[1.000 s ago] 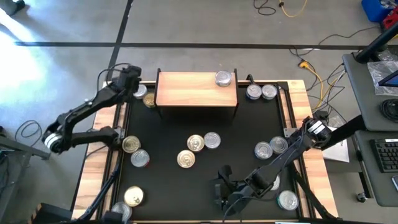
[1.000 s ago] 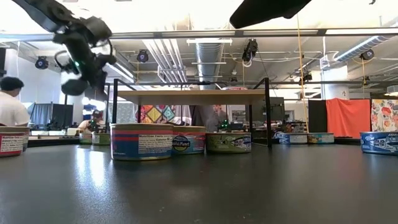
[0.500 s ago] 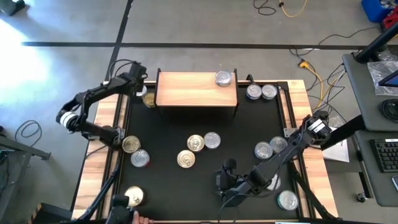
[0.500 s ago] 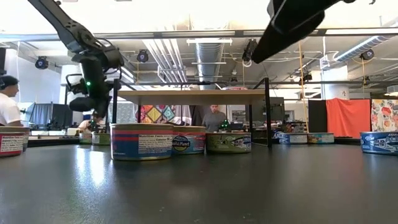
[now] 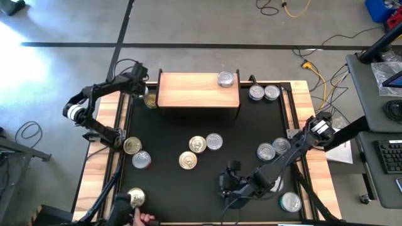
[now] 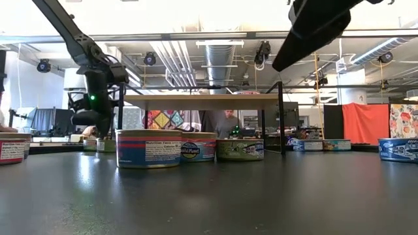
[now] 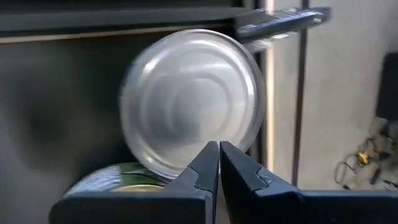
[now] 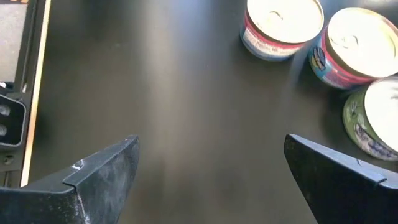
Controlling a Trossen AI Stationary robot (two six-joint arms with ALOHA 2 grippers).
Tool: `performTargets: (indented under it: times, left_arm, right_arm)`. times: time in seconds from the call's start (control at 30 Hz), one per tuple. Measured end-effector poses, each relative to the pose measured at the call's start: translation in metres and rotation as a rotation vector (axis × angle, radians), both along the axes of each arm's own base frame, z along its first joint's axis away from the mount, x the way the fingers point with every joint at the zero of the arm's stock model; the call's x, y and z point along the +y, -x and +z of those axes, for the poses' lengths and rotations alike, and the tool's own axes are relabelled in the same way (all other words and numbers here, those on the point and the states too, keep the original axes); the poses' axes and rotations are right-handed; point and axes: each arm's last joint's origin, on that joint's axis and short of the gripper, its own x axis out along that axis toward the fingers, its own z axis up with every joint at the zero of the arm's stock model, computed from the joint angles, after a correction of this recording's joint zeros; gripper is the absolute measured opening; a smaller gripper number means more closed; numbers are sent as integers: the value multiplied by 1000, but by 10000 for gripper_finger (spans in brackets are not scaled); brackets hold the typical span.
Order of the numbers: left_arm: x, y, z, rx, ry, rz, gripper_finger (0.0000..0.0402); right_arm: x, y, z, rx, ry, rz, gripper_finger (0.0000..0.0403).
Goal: Stack canned seafood by type on shelf
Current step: Stack the light green tuna can on top of the light green tuna can on the shelf
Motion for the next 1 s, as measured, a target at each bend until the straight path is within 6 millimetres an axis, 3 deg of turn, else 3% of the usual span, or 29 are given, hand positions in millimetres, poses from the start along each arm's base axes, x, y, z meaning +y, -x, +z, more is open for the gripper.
performTargets:
  times: [0.43,0.67,1.0]
  left_arm:
    - [-4,11,-17,-2,21,83,0]
    - [-16,10,-27,-65,-7,-10,0]
    - [-85,11,-35,-125,38,27,0]
  right_arm:
    - [-1,1,-1,9,-13,-29,389]
    - [-1,1,-1,10,-12,-28,389]
    - [9,3,7,9,-98,-22,389]
